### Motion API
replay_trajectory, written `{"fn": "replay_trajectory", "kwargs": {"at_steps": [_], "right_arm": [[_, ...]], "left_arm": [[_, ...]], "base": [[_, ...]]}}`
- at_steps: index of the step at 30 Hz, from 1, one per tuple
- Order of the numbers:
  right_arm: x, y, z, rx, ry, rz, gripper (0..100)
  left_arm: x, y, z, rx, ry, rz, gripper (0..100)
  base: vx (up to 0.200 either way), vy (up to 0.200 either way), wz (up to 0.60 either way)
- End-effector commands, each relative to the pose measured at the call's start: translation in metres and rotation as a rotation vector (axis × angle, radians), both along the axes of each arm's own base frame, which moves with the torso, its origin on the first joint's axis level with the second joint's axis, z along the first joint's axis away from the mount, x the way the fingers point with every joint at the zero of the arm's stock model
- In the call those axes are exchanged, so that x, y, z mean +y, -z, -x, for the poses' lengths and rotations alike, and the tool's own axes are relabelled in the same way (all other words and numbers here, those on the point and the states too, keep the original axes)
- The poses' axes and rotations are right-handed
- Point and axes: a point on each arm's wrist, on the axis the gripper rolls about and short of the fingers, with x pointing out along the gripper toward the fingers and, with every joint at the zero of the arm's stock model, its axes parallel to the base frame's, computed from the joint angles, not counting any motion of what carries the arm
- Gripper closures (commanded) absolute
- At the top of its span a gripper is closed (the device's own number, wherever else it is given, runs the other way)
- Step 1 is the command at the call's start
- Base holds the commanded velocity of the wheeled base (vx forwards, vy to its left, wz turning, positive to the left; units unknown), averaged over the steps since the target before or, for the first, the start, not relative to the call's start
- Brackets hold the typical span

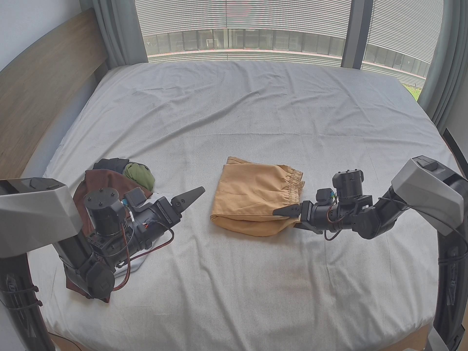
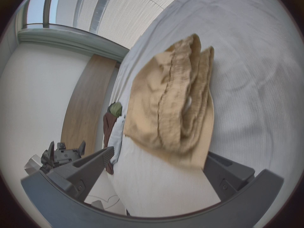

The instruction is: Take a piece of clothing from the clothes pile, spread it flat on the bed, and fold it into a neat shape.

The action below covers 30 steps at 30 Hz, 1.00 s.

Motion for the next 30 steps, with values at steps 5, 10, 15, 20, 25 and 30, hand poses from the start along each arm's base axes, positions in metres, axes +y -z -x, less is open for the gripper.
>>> {"fn": "replay_trajectory", "kwargs": {"at_steps": [5,10,15,20,25,30], "right_arm": [[0.044,-0.057,0.06,-0.053,-0.167,-0.011,0],[0.06,-0.088,0.072,-0.109,-0.222,-0.063,0],[0.055,-0.104,0.033,-0.198,-0.163,-0.106,0],[0.042,-0.08,-0.005,-0.195,-0.096,-0.097,0],[0.035,-0.037,-0.029,-0.141,-0.061,-0.074,0],[0.029,-0.012,-0.038,-0.104,-0.042,-0.058,0]], "left_arm": [[0.0,-0.001,-0.001,-0.007,-0.001,0.003,0],[0.0,-0.002,-0.001,-0.007,-0.001,0.004,0],[0.001,-0.002,-0.002,-0.013,-0.006,0.006,0],[0.005,-0.003,-0.003,-0.017,-0.016,0.006,0],[0.005,-0.003,-0.004,-0.017,-0.018,0.006,0],[0.005,-0.002,-0.003,-0.015,-0.018,0.006,0]], "base": [[0.0,0.0,0.0],[0.0,0.0,0.0],[0.0,0.0,0.0],[0.0,0.0,0.0],[0.0,0.0,0.0],[0.0,0.0,0.0]]}}
